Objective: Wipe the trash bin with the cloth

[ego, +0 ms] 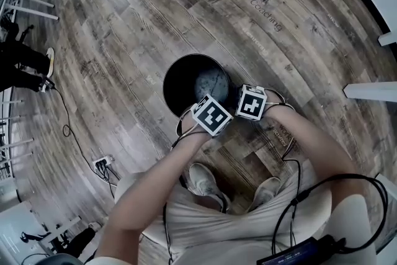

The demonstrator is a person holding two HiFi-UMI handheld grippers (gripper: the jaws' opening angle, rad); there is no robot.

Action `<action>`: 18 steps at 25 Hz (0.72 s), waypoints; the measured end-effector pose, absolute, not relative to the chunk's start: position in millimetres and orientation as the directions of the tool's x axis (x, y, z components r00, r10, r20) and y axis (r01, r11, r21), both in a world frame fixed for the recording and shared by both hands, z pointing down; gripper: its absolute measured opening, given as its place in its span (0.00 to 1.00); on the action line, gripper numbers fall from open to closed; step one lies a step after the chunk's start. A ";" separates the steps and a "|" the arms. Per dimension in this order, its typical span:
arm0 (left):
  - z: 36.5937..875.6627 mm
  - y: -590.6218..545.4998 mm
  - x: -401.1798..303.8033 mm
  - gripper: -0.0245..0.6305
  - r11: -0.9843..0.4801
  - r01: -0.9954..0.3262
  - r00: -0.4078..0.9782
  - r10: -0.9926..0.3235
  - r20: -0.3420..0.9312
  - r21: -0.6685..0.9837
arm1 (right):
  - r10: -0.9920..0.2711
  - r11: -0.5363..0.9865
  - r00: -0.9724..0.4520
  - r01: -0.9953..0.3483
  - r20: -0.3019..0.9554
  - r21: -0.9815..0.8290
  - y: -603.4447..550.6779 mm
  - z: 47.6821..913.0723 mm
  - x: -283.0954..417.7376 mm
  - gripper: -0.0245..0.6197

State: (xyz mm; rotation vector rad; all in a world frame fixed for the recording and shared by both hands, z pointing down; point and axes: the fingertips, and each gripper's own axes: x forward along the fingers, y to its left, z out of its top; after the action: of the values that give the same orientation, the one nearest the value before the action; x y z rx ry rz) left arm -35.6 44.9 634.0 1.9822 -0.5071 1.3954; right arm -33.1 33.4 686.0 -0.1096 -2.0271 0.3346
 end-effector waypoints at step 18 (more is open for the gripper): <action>635.3 50.1 -35.8 0.10 -0.731 -0.620 0.369 0.050 0.928 0.286 | 0.138 0.956 -0.374 -0.193 0.917 -0.222 36.0 806.1 -21.2 0.22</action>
State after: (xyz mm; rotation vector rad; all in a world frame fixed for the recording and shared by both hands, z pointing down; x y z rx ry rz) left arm -35.8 50.1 635.3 2.0131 -0.4910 1.3957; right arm -21.2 36.0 806.1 0.0401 -1.9229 0.3489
